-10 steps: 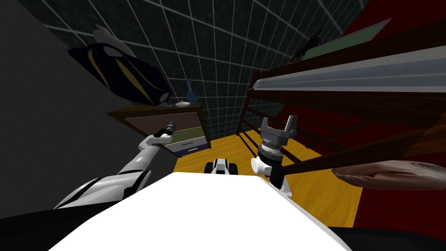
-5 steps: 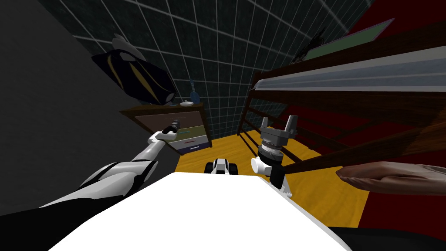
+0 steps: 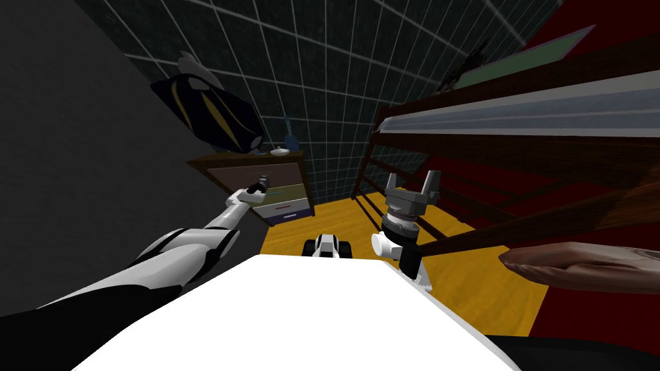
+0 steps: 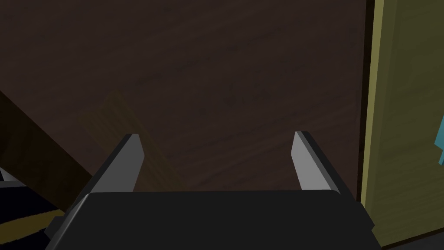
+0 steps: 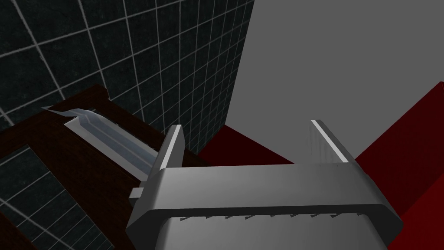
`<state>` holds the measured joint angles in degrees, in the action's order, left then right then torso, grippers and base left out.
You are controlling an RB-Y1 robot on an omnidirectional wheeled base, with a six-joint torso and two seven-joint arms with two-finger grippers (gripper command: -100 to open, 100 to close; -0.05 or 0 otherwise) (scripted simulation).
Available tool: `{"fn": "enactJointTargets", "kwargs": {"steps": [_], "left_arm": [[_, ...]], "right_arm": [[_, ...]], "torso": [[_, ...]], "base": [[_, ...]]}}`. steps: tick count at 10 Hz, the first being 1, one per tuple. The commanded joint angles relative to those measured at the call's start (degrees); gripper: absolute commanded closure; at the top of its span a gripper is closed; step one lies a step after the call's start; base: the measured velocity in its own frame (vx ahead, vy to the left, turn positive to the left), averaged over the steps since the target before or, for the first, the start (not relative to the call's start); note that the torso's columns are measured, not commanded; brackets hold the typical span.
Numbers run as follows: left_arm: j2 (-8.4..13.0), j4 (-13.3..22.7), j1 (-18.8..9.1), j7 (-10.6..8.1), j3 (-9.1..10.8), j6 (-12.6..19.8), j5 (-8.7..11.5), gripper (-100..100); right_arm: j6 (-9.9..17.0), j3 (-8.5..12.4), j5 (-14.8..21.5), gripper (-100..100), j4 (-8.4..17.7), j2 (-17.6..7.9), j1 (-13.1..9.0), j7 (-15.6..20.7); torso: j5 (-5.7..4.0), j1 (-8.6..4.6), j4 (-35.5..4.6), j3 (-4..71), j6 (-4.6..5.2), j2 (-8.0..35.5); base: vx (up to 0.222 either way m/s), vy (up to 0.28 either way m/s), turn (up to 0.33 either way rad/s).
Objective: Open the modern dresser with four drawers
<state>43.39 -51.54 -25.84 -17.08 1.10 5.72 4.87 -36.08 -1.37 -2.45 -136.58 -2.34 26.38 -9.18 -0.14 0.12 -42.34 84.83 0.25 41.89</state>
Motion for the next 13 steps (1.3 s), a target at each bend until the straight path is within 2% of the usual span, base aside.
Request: {"fn": "enactJointTargets", "kwargs": {"steps": [1,2,3,4,5,6,7,8,9,11,12,13], "left_arm": [[-0.1,5.1,-4.7,-2.33,-2.42,-1.6,-3.6,-100],[-0.1,6.9,-6.2,-2.33,-2.42,-1.6,-3.6,-100],[-0.1,6.9,-7.5,-2.33,-2.42,-1.6,-3.6,-100],[-0.1,6.9,-7.5,-2.33,-2.42,-1.6,-3.6,-100],[0.3,11.0,-9.6,-5.1,-5.91,-3.4,-6.4,-100],[0.3,13.5,-11.3,-6.24,-7.1,-3.4,-7.9,-100],[0.3,14.4,-12.8,-6.24,-7.1,-3.4,-8.0,-100],[0.3,14.2,-12.8,-6.24,-7.1,-3.4,-8.0,-100],[0.3,14.4,-14.5,-6.24,-7.1,-3.4,-8.0,-100],[0.3,14.4,-14.8,-6.24,-7.1,-3.4,-8.0,-100],[0.6,17.7,-16.3,-9.03,-10.45,-5.1,-10.9,-100],[0.6,18.9,-17.2,-10.15,-11.77,-5.1,-12.3,-100]], "right_arm": [[0.0,0.0,0.0,0,0.0,0.0,0.0,0.0],[0.0,0.0,0.0,0,0.0,0.0,0.0,0.0],[0.0,0.0,0.0,0,0.0,0.0,0.0,0.0],[0.0,0.0,0.0,0,0.0,0.0,0.0,0.0],[0.0,0.0,0.0,0,0.0,0.0,0.0,0.0],[0.0,0.0,0.0,0,0.0,0.0,0.0,0.0],[0.0,0.0,0.0,0,0.0,0.0,0.0,0.0],[0.0,0.0,0.0,0,0.0,0.0,0.0,0.0],[0.0,0.0,0.0,0,0.0,0.0,0.0,0.0],[0.0,0.0,0.0,0,0.0,0.0,0.0,0.0],[0.0,0.0,0.0,0,0.0,0.0,0.0,0.0],[0.0,0.0,0.0,0,0.0,0.0,0.0,0.0]], "torso": [[0.09,0.0,0.0,-0.1,0.02,0.1],[0.05,-0.1,0.0,0.0,0.04,0.0],[-0.06,-0.13,0.0,0.1,0.04,-0.1],[-0.16,-0.08,-0.1,0.1,0.08,-0.2],[-0.26,-0.09,-0.3,0.1,0.14,-0.2],[-0.14,0.05,-0.2,0.0,0.02,0.0],[-0.03,0.06,-0.1,-0.1,-0.08,0.1],[-0.14,-0.05,-0.2,-0.1,-0.13,0.2],[-0.18,-0.06,-0.2,-0.1,-0.13,0.1],[-0.41,-0.16,-0.5,0.0,0.04,0.0],[-0.46,-0.18,-0.5,0.0,0.11,0.0],[-0.34,-0.13,-0.5,-0.2,-0.05,0.3]], "base": [[-0.042,0.018,-0.018],[-0.022,-0.009,-0.008],[-0.016,-0.021,0.015],[-0.006,-0.011,0.016],[-0.056,0.02,0.079],[-0.065,0.027,0.027],[-0.039,0.008,-0.013],[-0.018,-0.004,0.001],[-0.009,-0.007,0.022],[-0.008,-0.006,0.008],[-0.059,0.022,0.074],[-0.059,0.031,0.036]]}}
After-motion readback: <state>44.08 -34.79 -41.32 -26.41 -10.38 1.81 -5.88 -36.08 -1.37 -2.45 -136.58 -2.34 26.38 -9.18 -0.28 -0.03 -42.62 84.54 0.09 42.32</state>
